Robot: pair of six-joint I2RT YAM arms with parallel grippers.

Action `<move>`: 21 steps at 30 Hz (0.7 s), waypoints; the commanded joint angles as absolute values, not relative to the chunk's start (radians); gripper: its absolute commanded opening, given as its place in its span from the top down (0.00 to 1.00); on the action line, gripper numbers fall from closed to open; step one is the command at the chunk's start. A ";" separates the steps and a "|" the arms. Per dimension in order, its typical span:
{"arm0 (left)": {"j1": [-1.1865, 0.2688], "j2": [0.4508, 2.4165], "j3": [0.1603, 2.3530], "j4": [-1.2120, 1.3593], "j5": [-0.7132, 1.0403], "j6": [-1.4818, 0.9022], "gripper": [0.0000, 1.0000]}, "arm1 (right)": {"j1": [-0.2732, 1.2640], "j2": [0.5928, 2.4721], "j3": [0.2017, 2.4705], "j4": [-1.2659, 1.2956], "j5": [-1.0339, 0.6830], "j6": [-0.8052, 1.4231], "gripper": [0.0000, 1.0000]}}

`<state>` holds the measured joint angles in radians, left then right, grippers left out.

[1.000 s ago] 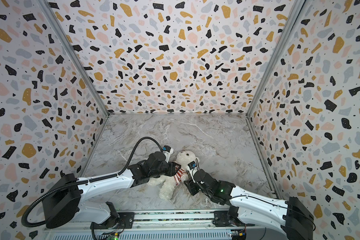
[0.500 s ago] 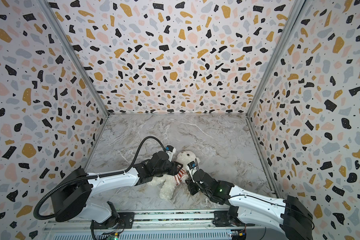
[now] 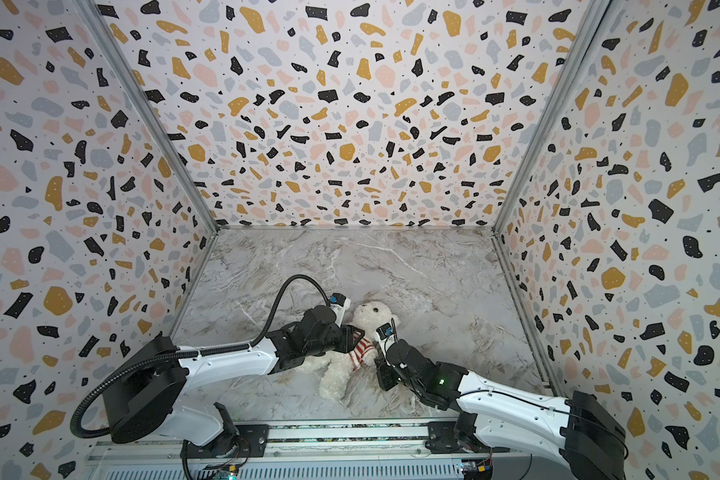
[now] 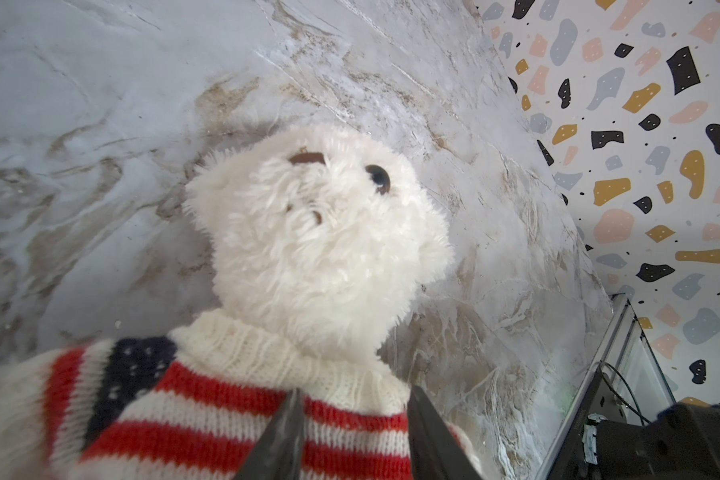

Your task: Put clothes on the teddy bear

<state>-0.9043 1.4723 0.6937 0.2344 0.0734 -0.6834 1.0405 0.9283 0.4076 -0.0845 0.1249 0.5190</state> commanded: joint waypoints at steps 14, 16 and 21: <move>-0.895 1.437 0.601 0.245 0.089 -0.702 0.59 | 0.987 0.867 0.385 -0.073 0.095 0.490 1.00; -0.895 1.436 0.594 0.273 0.094 -0.704 0.59 | 0.994 0.876 0.405 -0.082 0.072 0.474 0.93; -0.895 1.437 0.597 0.271 0.102 -0.704 0.60 | 1.019 0.888 0.413 -0.015 0.037 0.466 0.71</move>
